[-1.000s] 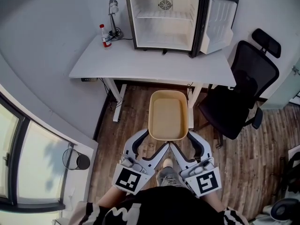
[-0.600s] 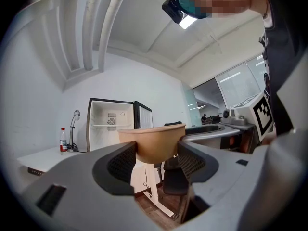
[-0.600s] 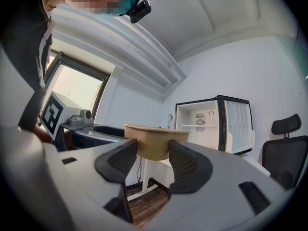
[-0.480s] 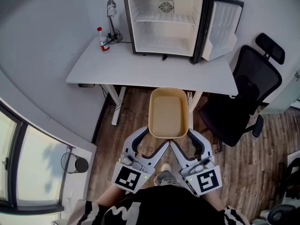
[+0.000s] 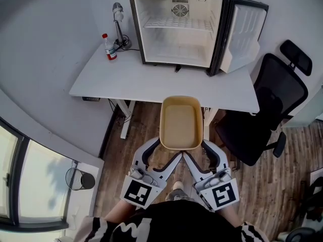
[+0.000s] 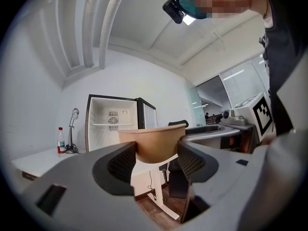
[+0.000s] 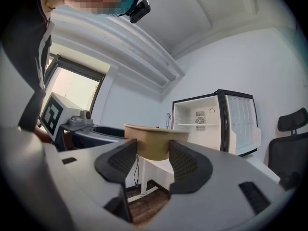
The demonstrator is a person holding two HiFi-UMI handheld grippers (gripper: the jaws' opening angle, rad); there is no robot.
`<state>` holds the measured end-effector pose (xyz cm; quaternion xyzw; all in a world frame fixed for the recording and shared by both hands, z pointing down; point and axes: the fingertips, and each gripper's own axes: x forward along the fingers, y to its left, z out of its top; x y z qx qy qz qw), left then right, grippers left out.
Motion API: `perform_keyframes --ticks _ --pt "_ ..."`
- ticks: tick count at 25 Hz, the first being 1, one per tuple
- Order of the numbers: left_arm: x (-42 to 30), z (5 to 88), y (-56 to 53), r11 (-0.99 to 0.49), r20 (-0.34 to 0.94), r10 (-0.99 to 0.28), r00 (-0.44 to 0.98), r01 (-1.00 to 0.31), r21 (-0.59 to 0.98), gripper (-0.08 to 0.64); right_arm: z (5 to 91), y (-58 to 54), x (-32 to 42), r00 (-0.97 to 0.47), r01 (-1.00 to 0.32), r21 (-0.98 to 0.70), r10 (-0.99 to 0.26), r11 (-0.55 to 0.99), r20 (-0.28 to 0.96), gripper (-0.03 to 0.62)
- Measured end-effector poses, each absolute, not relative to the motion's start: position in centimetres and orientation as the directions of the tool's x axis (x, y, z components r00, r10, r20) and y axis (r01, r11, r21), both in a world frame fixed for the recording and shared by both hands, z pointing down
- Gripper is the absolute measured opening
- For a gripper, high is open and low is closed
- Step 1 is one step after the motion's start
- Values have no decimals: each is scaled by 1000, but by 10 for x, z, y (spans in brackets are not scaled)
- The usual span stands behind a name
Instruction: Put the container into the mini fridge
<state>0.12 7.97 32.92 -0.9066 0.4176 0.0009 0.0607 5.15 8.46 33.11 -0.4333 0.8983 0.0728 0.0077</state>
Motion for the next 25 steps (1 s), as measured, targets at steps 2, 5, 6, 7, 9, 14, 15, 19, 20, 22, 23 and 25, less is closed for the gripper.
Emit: perform_keyframes --ticks 2,5,6,7,9,14,15,19,20,22,23,25 --pt "4 330 70 -639 -52 -762 646 -762 -106 276 331 75 54 -629 -776 124 -774 618 -76 218" --pt "6 330 56 -632 -51 -768 638 -769 -100 276 331 60 57 -637 -769 128 -768 626 -73 218" --pt "8 330 51 -631 -52 -769 637 -770 -99 276 331 55 58 -639 -768 128 -766 628 -72 218" --pt "9 330 47 -629 -52 -770 636 -771 -99 276 331 51 60 -640 -766 126 -765 630 -71 218" --pt "12 331 39 -627 -55 -772 633 -773 -94 276 332 43 63 -643 -764 126 -762 633 -70 218" --pt "20 332 23 -618 -60 -779 624 -781 -90 276 333 26 70 -652 -757 124 -755 642 -73 218" --pt "22 332 20 -617 -59 -780 623 -782 -92 276 332 23 72 -653 -756 123 -754 643 -74 218" --pt "27 332 9 -608 -63 -786 615 -788 -100 276 333 11 77 -662 -748 122 -745 652 -78 218" --pt "27 333 6 -605 -63 -789 612 -790 -99 276 334 8 78 -665 -746 122 -743 655 -78 218" --pt "29 333 1 -599 -63 -793 606 -795 -100 276 335 3 79 -670 -741 121 -738 660 -80 218" --pt "30 333 -2 -596 -63 -795 603 -796 -101 276 334 0 80 -673 -739 120 -735 663 -82 218" --pt "32 333 -7 -592 -62 -799 599 -800 -100 276 334 -5 82 -676 -736 119 -732 666 -83 218"
